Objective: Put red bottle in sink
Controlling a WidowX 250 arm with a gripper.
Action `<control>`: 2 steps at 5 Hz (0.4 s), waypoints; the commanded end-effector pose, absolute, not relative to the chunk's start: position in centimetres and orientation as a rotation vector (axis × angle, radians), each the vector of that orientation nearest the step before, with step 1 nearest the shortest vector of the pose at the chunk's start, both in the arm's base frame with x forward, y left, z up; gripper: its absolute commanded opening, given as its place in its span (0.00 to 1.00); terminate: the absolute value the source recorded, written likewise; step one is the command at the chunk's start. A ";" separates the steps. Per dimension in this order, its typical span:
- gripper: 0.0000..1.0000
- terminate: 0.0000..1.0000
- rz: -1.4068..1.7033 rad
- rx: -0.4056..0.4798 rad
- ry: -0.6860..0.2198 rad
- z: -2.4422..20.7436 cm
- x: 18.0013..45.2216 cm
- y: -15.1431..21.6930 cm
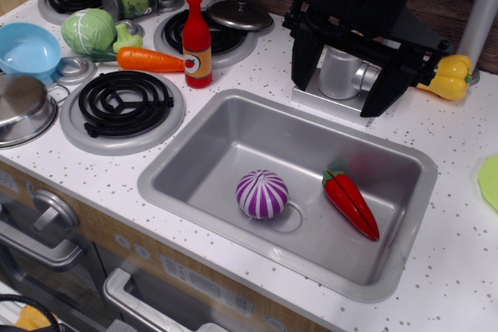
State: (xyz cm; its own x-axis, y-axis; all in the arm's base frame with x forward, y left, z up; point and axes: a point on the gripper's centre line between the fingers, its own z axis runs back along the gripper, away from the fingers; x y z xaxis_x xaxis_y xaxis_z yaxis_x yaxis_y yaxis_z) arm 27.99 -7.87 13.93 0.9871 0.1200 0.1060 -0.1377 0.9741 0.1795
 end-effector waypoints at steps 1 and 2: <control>1.00 0.00 0.130 0.188 -0.095 13.9 28.0 -7.9; 1.00 0.00 0.122 0.197 -0.123 14.5 29.3 -3.5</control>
